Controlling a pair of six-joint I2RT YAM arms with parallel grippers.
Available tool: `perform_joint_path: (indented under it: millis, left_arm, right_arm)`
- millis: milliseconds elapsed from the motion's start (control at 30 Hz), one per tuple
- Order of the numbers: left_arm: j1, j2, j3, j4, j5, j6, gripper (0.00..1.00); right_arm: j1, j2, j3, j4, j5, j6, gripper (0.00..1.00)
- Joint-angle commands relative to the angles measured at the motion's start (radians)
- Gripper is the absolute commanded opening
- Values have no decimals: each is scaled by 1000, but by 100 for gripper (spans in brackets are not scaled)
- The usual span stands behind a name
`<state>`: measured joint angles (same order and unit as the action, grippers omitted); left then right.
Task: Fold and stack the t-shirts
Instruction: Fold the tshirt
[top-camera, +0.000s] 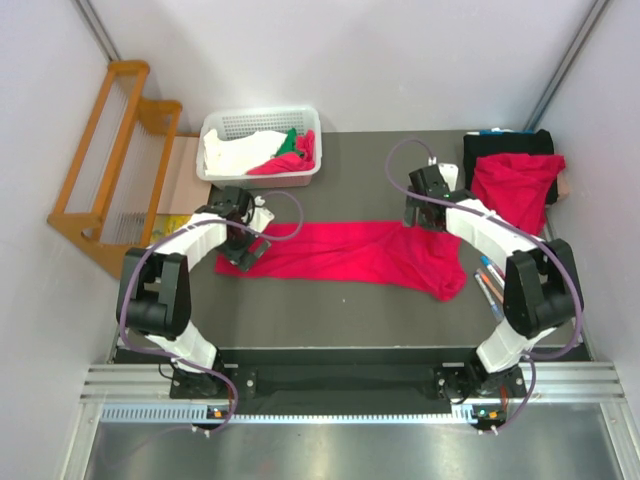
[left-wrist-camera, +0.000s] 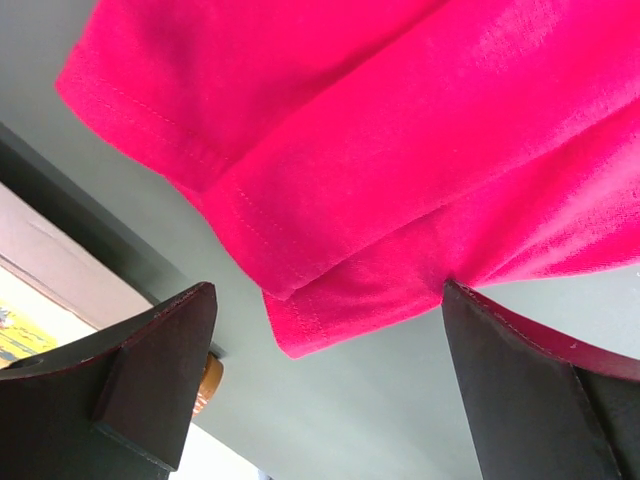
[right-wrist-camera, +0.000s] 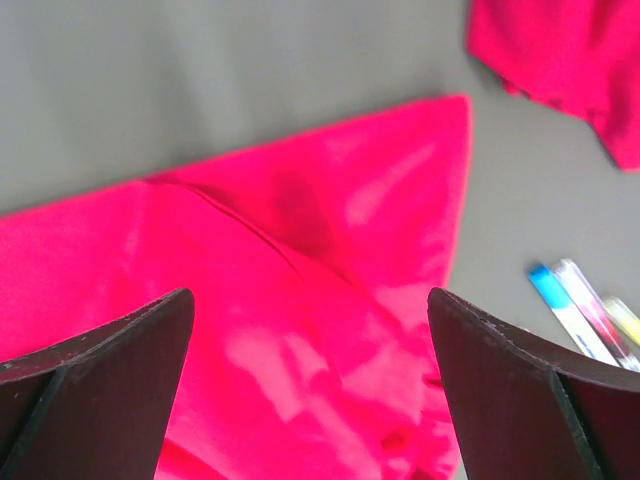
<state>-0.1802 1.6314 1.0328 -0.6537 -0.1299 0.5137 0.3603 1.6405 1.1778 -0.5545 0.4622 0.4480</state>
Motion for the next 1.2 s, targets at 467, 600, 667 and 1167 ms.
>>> perform_joint_path:
  millis: [467, 600, 667, 1167]
  left_arm:
    - [-10, -33, -36, 22, -28, -11, 99]
    - [-11, -31, -24, 16, -36, -9, 99]
    - [-10, -31, -17, 11, -36, -10, 99]
    - [-12, -58, -31, 12, -70, 9, 99]
  right_arm:
    - [17, -286, -159, -4, -290, 67, 100]
    - [35, -301, -187, 51, -454, 84, 100]
    - [32, -260, -193, 76, -459, 93, 100]
    - [-4, -31, -152, 125, -435, 89, 100]
